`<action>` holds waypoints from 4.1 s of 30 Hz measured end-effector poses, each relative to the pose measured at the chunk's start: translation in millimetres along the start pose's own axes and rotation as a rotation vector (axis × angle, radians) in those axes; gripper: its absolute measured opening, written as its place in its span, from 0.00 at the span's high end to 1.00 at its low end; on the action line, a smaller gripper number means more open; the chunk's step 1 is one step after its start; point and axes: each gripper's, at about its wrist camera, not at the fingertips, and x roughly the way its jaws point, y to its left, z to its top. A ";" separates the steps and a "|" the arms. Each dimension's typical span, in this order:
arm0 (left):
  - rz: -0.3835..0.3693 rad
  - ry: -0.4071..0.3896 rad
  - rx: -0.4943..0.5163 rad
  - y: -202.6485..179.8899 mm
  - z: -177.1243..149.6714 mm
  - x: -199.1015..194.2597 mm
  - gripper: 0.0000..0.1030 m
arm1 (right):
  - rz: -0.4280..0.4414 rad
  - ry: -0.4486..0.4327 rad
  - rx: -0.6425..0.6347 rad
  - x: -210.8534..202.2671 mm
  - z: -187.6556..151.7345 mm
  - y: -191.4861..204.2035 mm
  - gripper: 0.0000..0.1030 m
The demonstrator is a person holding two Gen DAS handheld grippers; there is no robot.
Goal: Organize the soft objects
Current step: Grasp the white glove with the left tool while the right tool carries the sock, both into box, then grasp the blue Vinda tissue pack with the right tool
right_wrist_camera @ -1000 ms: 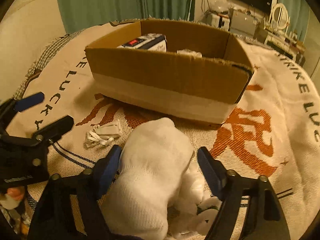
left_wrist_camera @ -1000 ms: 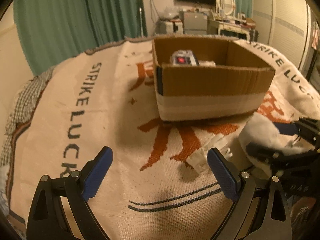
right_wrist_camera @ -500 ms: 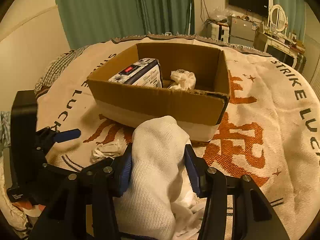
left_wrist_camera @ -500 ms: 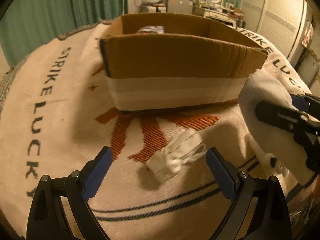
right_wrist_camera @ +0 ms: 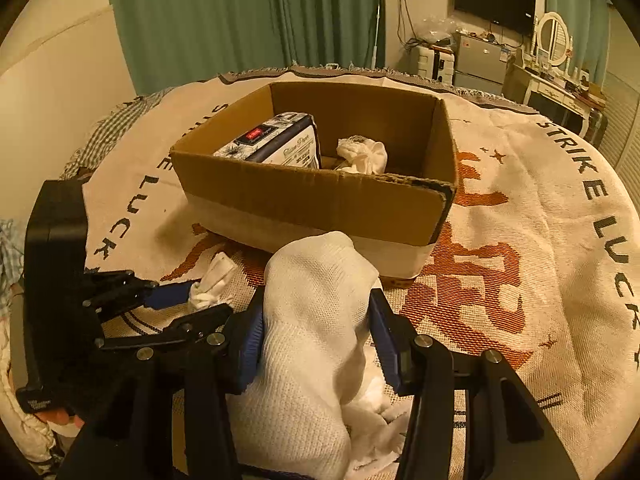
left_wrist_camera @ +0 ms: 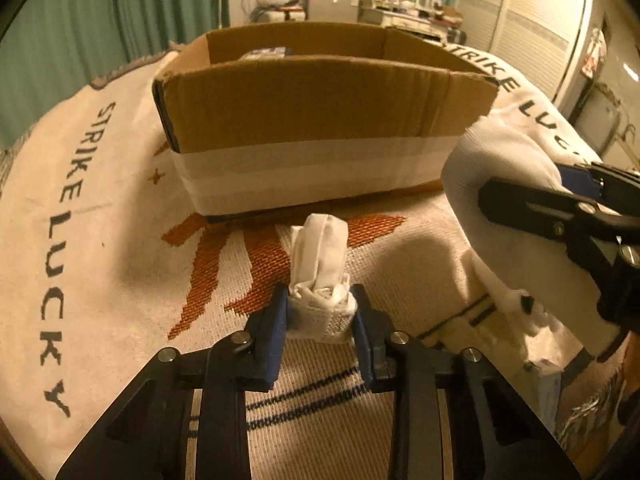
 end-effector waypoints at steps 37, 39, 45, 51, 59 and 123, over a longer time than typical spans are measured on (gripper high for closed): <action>0.052 -0.192 0.075 -4.2 173.0 3.6 0.71 | -0.005 -0.211 0.017 22.5 159.6 -67.7 0.52; 0.059 -0.177 0.088 -9.2 171.6 10.7 0.70 | -0.004 -0.195 0.033 31.8 156.1 -75.2 0.51; 0.120 -0.161 0.111 -19.8 171.1 11.6 0.49 | -0.024 -0.231 0.070 19.2 151.7 -90.0 0.27; 0.133 -0.229 0.053 -17.1 172.5 -29.1 0.19 | -0.038 -0.291 0.075 -34.5 153.4 -87.5 0.21; 0.178 -0.347 0.047 -12.1 149.9 -122.3 0.19 | -0.151 -0.333 0.058 -140.8 138.4 -66.2 0.12; 0.017 -0.056 0.101 -94.6 -52.1 -18.6 0.27 | -0.054 -0.037 0.147 -87.5 -104.0 -54.3 0.55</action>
